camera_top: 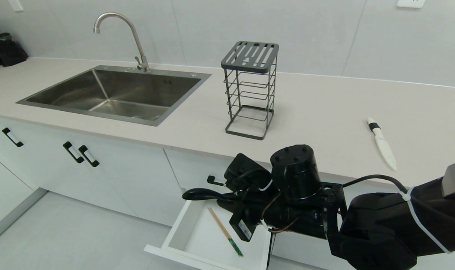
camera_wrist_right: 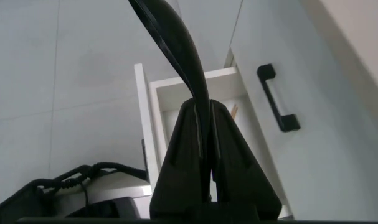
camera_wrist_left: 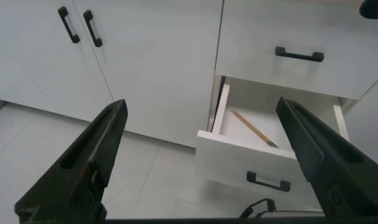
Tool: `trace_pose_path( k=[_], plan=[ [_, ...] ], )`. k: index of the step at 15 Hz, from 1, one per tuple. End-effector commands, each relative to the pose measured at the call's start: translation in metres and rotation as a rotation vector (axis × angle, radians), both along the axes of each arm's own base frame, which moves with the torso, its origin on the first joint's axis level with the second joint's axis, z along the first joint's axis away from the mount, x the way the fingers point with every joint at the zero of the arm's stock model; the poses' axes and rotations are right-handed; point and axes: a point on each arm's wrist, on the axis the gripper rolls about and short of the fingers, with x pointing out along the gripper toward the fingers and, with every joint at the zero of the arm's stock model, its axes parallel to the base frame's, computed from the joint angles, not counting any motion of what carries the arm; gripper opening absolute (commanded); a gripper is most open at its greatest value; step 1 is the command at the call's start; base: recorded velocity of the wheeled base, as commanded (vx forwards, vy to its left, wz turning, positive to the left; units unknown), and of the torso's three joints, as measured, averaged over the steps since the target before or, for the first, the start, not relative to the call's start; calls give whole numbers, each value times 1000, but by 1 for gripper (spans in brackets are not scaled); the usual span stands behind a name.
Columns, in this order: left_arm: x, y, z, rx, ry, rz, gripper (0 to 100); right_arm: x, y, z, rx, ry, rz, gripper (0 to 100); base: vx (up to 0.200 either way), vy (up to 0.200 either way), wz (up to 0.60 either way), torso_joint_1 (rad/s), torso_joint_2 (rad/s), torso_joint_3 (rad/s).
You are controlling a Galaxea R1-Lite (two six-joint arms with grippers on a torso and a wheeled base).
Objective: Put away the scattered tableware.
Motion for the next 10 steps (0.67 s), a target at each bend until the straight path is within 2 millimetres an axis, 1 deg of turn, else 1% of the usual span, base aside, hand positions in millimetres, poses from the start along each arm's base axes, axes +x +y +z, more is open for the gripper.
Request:
trace_pose_path(
  k=[1,4,10],
  plan=[
    [0,0,0,0,2,0,100,-1,0,1,23,31,-10,0,0,0,0,-159,290,139],
    [0,0,0,0,2,0,100,-8,0,9,115,139,-42,0,0,0,0,-220,427,204],
    [0,0,0,0,0,0,100,-10,-1,7,107,144,-40,0,0,0,0,-248,471,224]
  ],
)
